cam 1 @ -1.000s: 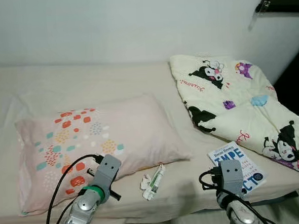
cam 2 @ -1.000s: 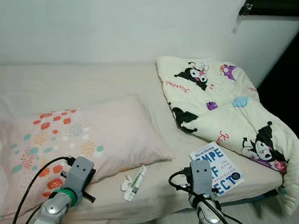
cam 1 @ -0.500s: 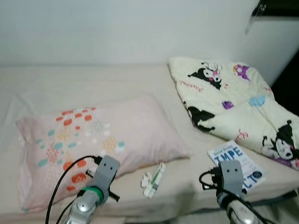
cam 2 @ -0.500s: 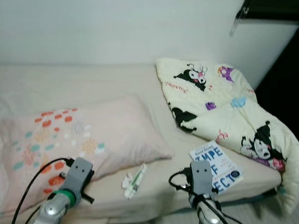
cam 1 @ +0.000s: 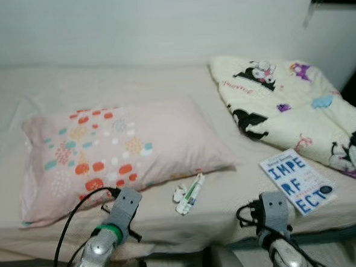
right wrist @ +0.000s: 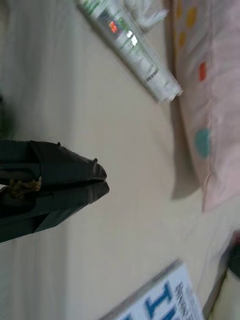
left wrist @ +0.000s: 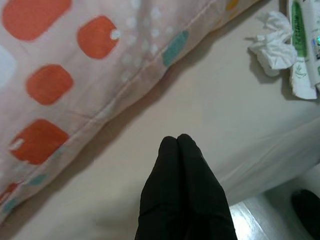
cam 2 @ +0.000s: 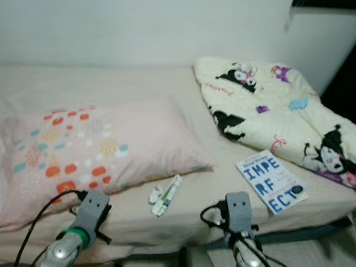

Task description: Clean up the room

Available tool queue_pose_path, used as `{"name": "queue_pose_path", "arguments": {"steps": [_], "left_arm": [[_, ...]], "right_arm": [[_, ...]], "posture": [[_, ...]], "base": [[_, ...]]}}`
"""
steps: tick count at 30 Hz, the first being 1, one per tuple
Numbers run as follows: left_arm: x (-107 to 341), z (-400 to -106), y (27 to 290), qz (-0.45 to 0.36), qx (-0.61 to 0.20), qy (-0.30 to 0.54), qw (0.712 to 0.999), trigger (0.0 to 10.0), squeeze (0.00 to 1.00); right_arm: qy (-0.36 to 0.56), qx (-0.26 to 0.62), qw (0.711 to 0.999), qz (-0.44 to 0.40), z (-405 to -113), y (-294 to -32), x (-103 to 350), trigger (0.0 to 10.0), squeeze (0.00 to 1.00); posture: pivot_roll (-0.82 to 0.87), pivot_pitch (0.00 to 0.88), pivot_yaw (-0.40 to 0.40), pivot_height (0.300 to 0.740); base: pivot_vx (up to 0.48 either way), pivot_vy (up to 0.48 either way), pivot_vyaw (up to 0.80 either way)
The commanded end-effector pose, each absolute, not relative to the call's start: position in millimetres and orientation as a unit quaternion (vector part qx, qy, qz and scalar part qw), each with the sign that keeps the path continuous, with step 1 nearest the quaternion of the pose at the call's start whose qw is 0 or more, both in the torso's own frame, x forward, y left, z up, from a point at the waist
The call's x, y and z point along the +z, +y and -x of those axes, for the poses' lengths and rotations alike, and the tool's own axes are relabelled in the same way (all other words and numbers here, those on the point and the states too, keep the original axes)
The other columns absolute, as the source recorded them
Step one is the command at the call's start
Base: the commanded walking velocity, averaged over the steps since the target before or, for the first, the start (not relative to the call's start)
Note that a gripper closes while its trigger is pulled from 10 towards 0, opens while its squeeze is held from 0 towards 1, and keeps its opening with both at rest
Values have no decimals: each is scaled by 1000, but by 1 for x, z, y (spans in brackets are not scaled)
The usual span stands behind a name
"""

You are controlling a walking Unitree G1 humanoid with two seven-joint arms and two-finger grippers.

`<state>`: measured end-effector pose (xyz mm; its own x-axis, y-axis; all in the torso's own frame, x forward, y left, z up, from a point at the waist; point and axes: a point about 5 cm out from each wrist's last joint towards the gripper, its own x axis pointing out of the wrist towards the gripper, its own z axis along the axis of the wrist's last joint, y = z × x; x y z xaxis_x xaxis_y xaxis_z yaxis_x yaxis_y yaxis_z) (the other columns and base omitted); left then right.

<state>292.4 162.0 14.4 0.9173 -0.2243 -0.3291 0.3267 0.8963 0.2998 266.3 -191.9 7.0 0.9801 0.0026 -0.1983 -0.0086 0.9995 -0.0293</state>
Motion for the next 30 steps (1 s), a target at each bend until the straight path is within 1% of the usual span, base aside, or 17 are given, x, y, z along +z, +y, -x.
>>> {"name": "queue_pose_path", "arguments": {"steps": [1,5,8,9,11,13,14,16,17,18,19,20,23,25,28,29,30], "left_arm": [[23,-300,158,-173,-146,126,966,10000,0],[24,-300,157,-172,-146,125,966,10000,0],[28,-303,159,-169,-143,117,968,10000,0],[28,-303,159,-169,-143,117,968,10000,0],[32,-304,160,-167,-140,109,970,10000,0],[38,-307,161,-165,-138,98,972,10000,0],[38,-307,161,-165,-138,98,972,10000,0],[44,-309,162,-164,-136,86,973,10000,0],[44,-309,162,-164,-136,86,973,10000,0],[47,-310,163,-165,-136,79,974,10000,0],[50,-310,166,-167,-135,74,974,10000,0],[50,-310,166,-167,-135,74,974,10000,0],[53,-309,169,-169,-134,67,974,10000,0],[53,-306,172,-170,-132,65,974,10000,0],[54,-304,173,-170,-132,64,974,10000,0],[57,-303,174,-170,-132,60,975,10000,0],[57,-303,174,-170,-132,60,975,10000,0]], "right_arm": [[56,32,998,2,-281,-184,27,10000,0],[46,46,998,1,-283,-181,31,10000,0],[-4,129,991,-25,-293,-157,56,10000,0],[-4,129,991,-25,-293,-157,56,10000,0],[-10,159,987,-29,-295,-147,62,10000,0],[23,178,984,-23,-295,-142,53,10000,0],[23,178,984,-23,-295,-142,53,10000,0],[82,207,975,-12,-291,-138,35,10000,0],[82,207,975,-12,-291,-138,35,10000,0],[109,221,969,-4,-287,-139,26,10000,361],[141,241,960,9,-281,-144,16,10000,1000],[141,241,960,9,-281,-144,16,10000,1000],[179,259,949,4,-273,-155,6,10000,1000],[183,278,943,-25,-271,-164,8,10000,1000],[164,286,942,-60,-279,-167,18,10000,1000],[145,264,950,-78,-293,-168,27,10000,1000],[145,264,950,-78,-293,-168,27,10000,1000]], "posture": [[-72,45,-14,601],[-72,45,-14,601],[-72,53,-9,601],[-72,53,-9,601],[-60,62,-9,601],[-52,70,-8,601],[-52,70,-8,601],[-36,83,-9,601],[-36,83,-9,601],[-28,88,-11,601],[-19,93,-14,601],[-19,93,-14,601],[-15,99,-18,601],[-9,110,-22,601],[7,123,-26,601],[14,129,-27,601],[14,129,-27,601]], "base": [[0,0,0],[0,0,0],[0,0,0],[0,0,0],[0,0,0],[0,0,0],[0,0,0],[0,0,0],[0,0,0],[0,0,0],[0,0,0],[0,0,0],[0,0,0],[0,0,0],[0,0,0],[0,0,0],[0,0,0]]}}
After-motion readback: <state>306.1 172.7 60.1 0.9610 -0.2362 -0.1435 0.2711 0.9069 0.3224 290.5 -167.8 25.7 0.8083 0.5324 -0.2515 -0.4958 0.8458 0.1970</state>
